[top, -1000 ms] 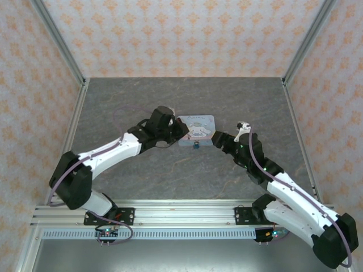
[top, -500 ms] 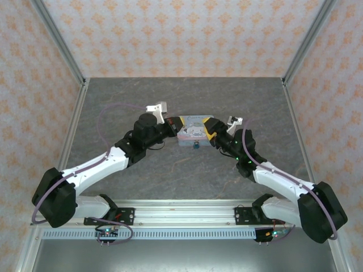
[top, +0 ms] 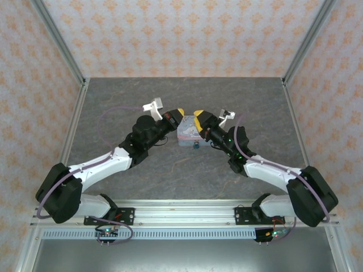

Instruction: Unlock a padlock with a key

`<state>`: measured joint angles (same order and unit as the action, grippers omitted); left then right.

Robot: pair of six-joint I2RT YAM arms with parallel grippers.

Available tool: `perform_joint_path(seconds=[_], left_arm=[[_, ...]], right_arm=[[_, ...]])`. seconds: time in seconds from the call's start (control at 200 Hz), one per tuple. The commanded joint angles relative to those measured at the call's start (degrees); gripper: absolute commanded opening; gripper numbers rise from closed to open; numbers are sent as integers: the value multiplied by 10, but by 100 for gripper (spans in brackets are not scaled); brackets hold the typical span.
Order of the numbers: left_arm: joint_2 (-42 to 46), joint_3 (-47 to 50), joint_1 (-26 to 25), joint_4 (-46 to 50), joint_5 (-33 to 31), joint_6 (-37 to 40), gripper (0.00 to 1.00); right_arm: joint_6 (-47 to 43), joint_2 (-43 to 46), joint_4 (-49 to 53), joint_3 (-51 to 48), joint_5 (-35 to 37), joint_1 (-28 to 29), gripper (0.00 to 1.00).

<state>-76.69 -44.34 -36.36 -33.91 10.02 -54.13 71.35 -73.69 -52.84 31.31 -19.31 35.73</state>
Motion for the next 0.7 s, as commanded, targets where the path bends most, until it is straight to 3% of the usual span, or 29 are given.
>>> perform_joint_path(seconds=[0.0,0.696], left_arm=[[-8,1,0,-54,-2,-23,0],[-46,-10,0,-100,19,-67,0]], right_arm=[[-3,-19,-74,30,3,4,49],[-3,-75,-127,37,-65,4,38]])
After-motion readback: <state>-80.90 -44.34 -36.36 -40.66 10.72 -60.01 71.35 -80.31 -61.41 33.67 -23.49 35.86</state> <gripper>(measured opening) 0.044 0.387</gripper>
